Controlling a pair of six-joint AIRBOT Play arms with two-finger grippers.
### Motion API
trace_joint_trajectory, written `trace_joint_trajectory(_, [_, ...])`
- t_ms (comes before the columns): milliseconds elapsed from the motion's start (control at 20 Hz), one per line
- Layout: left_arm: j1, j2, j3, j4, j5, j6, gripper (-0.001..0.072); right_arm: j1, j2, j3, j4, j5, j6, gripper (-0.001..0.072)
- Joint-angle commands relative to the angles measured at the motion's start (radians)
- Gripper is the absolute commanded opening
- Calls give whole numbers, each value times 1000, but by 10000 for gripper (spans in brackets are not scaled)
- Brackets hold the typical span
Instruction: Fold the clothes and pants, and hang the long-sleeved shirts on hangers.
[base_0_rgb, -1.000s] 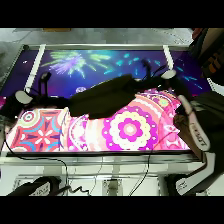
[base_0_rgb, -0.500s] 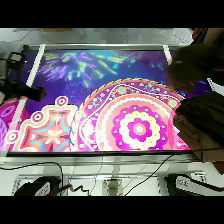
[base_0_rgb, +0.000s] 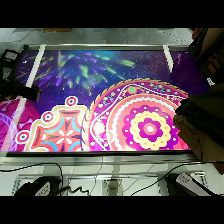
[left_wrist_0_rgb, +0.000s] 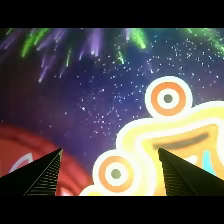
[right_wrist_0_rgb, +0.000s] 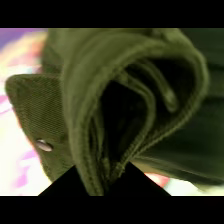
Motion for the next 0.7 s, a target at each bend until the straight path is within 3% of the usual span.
trace_joint_trajectory(0, [0, 1, 1, 7, 1, 0, 687, -141, 21, 1, -244, 121, 16, 39])
trace_joint_trajectory(100, [0, 1, 1, 6, 1, 0, 687, -205, 20, 1, -246, 111, 15, 40])
trace_joint_trajectory(150, [0, 1, 1, 6, 1, 0, 687, -225, 19, 1, -245, 98, 15, 80])
trace_joint_trajectory(200, [0, 1, 1, 6, 1, 0, 687, -237, 18, 1, -245, 77, 15, 236])
trace_joint_trajectory(250, [0, 1, 1, 6, 1, 0, 687, -239, 17, 0, -244, 64, 15, 492])
trace_joint_trajectory(300, [0, 1, 1, 6, 1, 0, 687, -238, 17, 1, -241, 56, 15, 662])
trace_joint_trajectory(350, [0, 1, 1, 6, 1, 0, 687, -238, 17, 0, -224, 46, 15, 681])
trace_joint_trajectory(450, [0, 1, 1, 6, 1, 0, 687, -238, 17, 0, -180, 19, 15, 679])
trace_joint_trajectory(500, [0, 1, 1, 6, 1, 0, 687, -238, 16, 0, -145, 5, 15, 624])
trace_joint_trajectory(650, [0, 1, 1, 7, 1, 0, 687, -214, 3, -8, 130, -35, 6, 100])
